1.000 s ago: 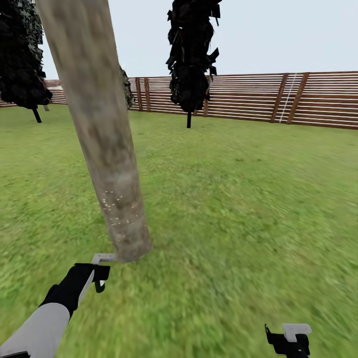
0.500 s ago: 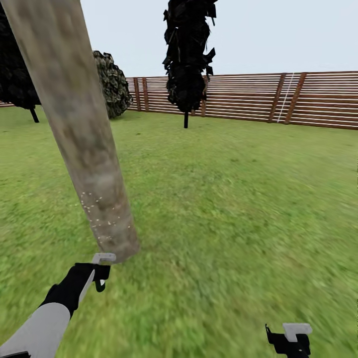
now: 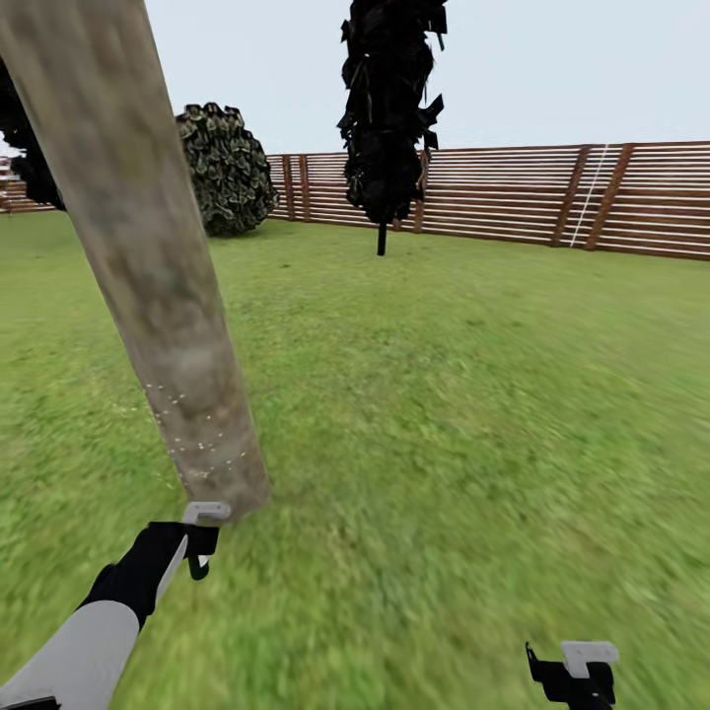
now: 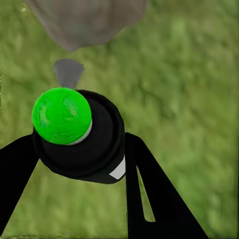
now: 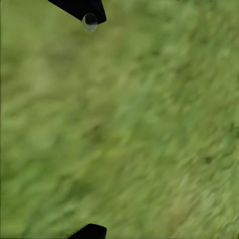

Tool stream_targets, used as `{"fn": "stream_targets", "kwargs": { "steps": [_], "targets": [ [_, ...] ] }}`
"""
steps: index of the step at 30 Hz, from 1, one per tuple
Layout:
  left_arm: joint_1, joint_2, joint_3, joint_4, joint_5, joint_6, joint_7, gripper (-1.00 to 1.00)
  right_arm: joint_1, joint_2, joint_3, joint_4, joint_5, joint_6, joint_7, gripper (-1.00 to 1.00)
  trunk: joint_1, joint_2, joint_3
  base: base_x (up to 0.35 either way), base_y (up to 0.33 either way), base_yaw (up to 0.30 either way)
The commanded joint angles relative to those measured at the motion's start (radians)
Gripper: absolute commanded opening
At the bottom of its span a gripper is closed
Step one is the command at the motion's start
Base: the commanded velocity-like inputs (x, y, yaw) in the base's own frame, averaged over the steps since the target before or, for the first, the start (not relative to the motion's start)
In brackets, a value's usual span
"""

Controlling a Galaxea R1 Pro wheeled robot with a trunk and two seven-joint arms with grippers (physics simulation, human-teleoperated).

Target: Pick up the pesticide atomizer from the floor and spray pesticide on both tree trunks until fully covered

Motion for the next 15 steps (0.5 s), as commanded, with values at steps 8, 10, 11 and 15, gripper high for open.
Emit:
{"fn": "stream_targets", "kwargs": {
  "steps": [8, 10, 11, 15],
  "targets": [
    [0.000, 0.002, 0.064, -0.003, 0.000, -0.001, 0.001, -1.00, 0.000, 0.000, 0.000, 0.000, 0.000, 0.000, 0.000, 1.00, 0.000, 0.000, 0.003, 0.030, -0.273, 0.270],
    [0.000, 0.001, 0.072, -0.003, -0.001, -0.001, 0.001, -1.00, 0.000, 0.000, 0.000, 0.000, 0.000, 0.000, 0.000, 1.00, 0.000, 0.000, 0.004, 0.149, -0.256, 0.271],
    [0.000, 0.001, 0.073, -0.003, -0.001, -0.001, 0.001, -1.00, 0.000, 0.000, 0.000, 0.000, 0.000, 0.000, 0.000, 1.00, 0.000, 0.000, 0.004, 0.174, -0.242, 0.271],
    [0.000, 0.000, 0.074, -0.003, -0.003, -0.001, 0.001, -1.00, 0.000, 0.000, 0.000, 0.000, 0.000, 0.000, 0.000, 1.00, 0.000, 0.000, 0.005, 0.193, -0.232, 0.271]
  ]
}}
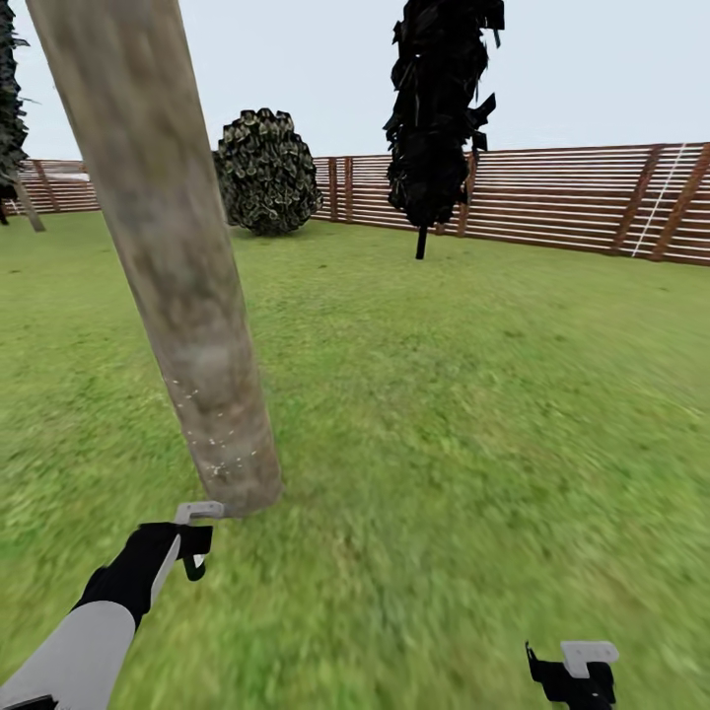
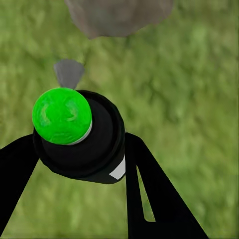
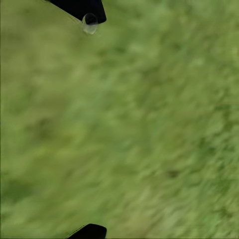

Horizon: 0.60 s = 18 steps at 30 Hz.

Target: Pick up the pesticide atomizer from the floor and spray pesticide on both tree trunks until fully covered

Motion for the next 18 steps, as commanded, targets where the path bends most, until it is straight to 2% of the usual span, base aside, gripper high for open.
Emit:
{"fn": "stream_targets", "kwargs": {
  "steps": [1, 10, 14, 18],
  "targets": [
    [0.000, 0.000, 0.000, 0.000, -0.001, 0.000, -0.001, -1.00, 0.000, 0.000, 0.000, 0.000, 0.000, 0.000, 0.000, 1.00, 0.000, 0.000, 0.000, 0.198, -0.228, 0.262],
    [0.000, 0.000, 0.001, 0.002, -0.001, 0.000, -0.001, -1.00, 0.000, 0.000, 0.000, 0.000, 0.000, 0.000, 0.001, 1.00, 0.000, 0.000, 0.000, 0.176, -0.233, 0.042],
    [0.000, -0.001, 0.000, 0.004, -0.001, 0.000, -0.001, -1.00, 0.000, 0.000, 0.000, 0.000, 0.000, 0.000, 0.000, 1.00, 0.000, 0.000, 0.000, 0.024, -0.267, 0.016],
    [0.000, 0.000, 0.001, 0.003, -0.002, 0.000, -0.001, -1.00, 0.000, 0.000, 0.000, 0.000, 0.000, 0.000, 0.000, 1.00, 0.000, 0.000, 0.000, 0.002, -0.272, 0.187]
  ]
}}
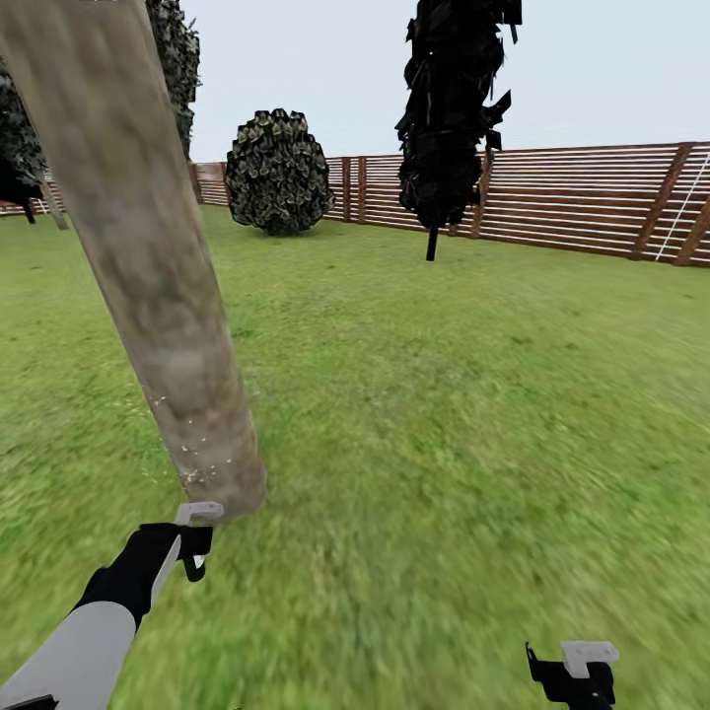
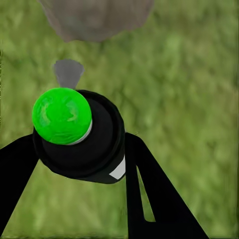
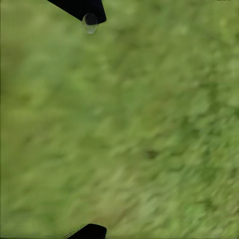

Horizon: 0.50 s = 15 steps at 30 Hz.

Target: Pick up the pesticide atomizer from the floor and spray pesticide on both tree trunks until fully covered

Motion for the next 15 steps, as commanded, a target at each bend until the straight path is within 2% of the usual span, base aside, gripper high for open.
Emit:
{"fn": "stream_targets", "kwargs": {
  "steps": [1, 4, 8, 15],
  "targets": [
    [0.000, 0.000, 0.000, 0.000, 0.000, 0.000, -0.001, -1.00, 0.000, 0.000, 0.000, 0.000, 0.000, 0.000, 0.000, 1.00, 0.000, 0.000, 0.000, 0.000, -0.272, 0.268],
    [0.000, 0.000, 0.000, 0.001, 0.000, 0.000, -0.001, -1.00, 0.000, 0.000, 0.000, 0.000, 0.000, 0.000, 0.000, 1.00, 0.000, 0.000, 0.000, 0.021, -0.272, 0.274],
    [0.000, 0.000, 0.001, 0.001, 0.000, 0.001, -0.001, -1.00, 0.000, 0.000, 0.000, 0.000, 0.000, 0.000, 0.001, 1.00, 0.000, 0.000, 0.000, 0.147, -0.252, 0.241],
    [0.000, 0.000, 0.000, 0.001, 0.000, 0.001, -0.001, -1.00, 0.000, 0.000, 0.000, 0.000, 0.000, 0.000, 0.001, 1.00, 0.000, 0.000, 0.000, 0.190, -0.233, 0.025]
  ]
}}
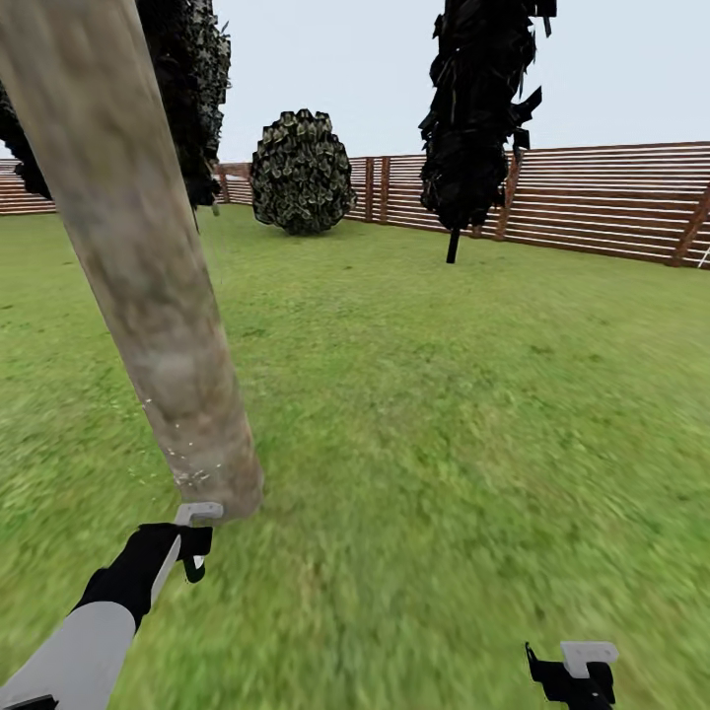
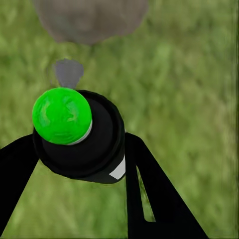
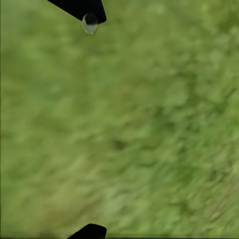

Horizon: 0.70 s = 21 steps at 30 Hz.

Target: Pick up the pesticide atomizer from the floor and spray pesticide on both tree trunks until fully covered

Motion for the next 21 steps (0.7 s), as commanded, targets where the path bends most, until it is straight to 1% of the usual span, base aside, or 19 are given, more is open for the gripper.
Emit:
{"fn": "stream_targets", "kwargs": {
  "steps": [1, 4, 6, 14, 21],
  "targets": [
    [0.000, 0.000, 0.000, 0.000, 0.000, 0.000, -0.001, -1.00, 0.000, 0.000, 0.000, 0.000, 0.000, 0.000, 0.000, 1.00, 0.000, 0.000, 0.000, 0.192, -0.232, 0.001],
    [0.000, 0.000, 0.000, 0.001, 0.000, 0.000, -0.001, -1.00, 0.000, 0.000, 0.000, 0.000, 0.000, 0.000, 0.000, 1.00, 0.000, 0.000, 0.000, 0.184, -0.232, 0.002],
    [0.000, 0.000, 0.000, 0.002, -0.001, 0.000, -0.001, -1.00, 0.000, 0.000, 0.000, 0.000, 0.000, 0.000, 0.000, 1.00, 0.000, 0.000, 0.000, 0.150, -0.241, 0.129],
    [0.000, 0.006, 0.002, 0.001, -0.003, 0.000, 0.000, -1.00, 0.000, 0.000, 0.000, 0.000, 0.000, 0.000, 0.000, 1.00, 0.000, 0.000, 0.000, 0.143, -0.245, 0.261],
    [0.000, 0.008, -0.003, 0.009, -0.006, 0.000, 0.044, -1.00, 0.000, 0.000, 0.000, 0.000, 0.000, 0.000, 0.000, 1.00, 0.000, 0.000, 0.000, 0.145, -0.245, 0.277]
  ]
}}
